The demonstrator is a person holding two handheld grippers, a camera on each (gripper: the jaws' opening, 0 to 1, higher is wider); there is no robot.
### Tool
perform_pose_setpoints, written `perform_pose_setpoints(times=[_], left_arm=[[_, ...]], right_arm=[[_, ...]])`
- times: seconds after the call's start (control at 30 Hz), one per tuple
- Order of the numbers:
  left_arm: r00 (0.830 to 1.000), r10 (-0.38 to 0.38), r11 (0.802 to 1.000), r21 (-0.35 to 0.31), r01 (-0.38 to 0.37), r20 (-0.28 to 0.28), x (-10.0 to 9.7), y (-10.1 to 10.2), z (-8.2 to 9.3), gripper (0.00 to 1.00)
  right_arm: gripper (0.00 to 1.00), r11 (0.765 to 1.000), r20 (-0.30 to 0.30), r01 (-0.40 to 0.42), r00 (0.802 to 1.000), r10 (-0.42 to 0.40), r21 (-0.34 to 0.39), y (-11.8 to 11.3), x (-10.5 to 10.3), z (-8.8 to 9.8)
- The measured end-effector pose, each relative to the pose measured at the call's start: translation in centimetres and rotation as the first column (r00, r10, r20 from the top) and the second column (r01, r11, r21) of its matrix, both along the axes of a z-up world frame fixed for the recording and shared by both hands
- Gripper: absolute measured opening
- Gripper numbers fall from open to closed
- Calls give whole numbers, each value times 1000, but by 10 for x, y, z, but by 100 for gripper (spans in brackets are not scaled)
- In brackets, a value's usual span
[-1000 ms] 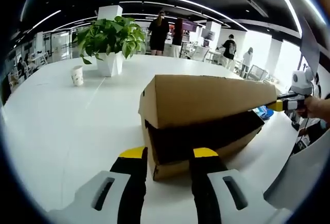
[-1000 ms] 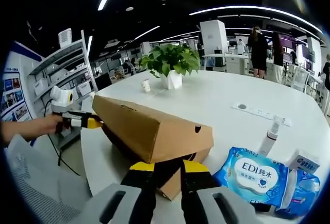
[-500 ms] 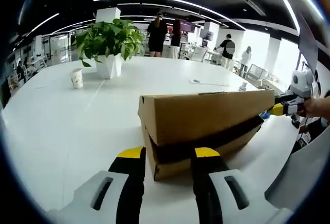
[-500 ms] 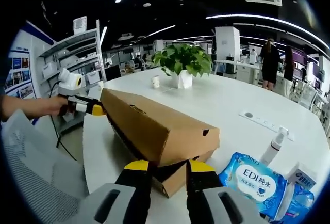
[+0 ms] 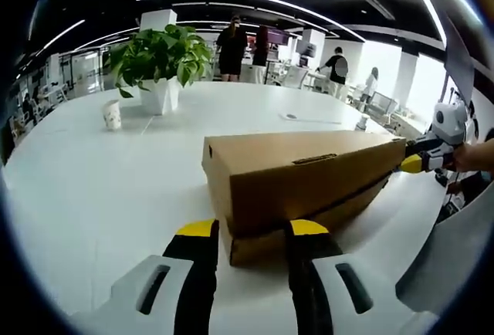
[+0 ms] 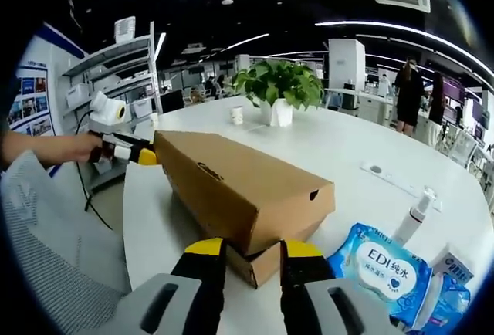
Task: Operate the shoe box by opening the lid, removing the specified soft item, and placing it in the target area until the item is outside and the box remains undamaged.
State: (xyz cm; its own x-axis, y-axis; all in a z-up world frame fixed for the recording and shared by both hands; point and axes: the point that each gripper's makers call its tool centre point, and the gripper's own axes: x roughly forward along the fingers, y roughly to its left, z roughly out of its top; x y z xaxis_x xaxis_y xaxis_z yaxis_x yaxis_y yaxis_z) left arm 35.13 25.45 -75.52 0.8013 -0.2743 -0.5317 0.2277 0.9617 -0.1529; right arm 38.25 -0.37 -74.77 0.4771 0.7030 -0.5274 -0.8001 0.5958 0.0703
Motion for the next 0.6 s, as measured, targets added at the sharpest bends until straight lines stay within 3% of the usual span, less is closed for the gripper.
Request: perform_pose_setpoints(times=[0.33, 0.6], left_arm=[[999, -26, 998, 58, 28, -28, -5, -1, -10, 35], [999, -24, 998, 55, 26, -42, -8, -1, -16, 35]], right_arm=[[26, 999, 8, -21, 1000, 21, -47, 2, -4, -10], [26, 997, 14, -31, 999, 32, -74, 1, -6, -16]])
